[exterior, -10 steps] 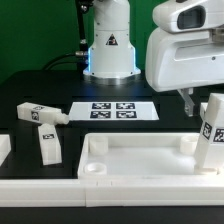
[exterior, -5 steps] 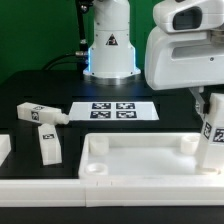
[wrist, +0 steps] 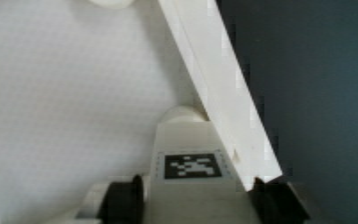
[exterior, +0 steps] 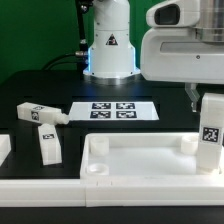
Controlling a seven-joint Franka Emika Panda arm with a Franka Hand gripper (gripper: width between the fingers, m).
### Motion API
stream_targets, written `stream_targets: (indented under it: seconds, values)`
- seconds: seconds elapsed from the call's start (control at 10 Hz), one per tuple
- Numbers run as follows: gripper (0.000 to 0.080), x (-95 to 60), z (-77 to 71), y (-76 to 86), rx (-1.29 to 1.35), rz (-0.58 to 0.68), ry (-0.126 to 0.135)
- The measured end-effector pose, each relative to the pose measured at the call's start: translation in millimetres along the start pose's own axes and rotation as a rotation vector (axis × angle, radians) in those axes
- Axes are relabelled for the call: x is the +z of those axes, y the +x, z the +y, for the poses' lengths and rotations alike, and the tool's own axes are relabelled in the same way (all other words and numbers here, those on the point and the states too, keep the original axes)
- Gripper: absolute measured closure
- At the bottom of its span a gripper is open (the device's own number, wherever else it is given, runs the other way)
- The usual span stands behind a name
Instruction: Assemble desk
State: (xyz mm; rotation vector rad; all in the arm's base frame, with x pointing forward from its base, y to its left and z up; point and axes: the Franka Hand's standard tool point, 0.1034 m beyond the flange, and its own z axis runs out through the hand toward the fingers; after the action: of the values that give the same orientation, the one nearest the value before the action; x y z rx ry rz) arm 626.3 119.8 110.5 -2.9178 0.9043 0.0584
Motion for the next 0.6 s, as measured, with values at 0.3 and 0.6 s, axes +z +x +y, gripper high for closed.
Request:
stream_targets:
  seconds: [0.3, 0.6]
  values:
    - [0.0512, 0.7, -4.2, -0.9, 0.443, -0.056, 0.087]
    - [0.0419, -0.6, -4.8, 1.1, 0.323, -0.050, 0.084]
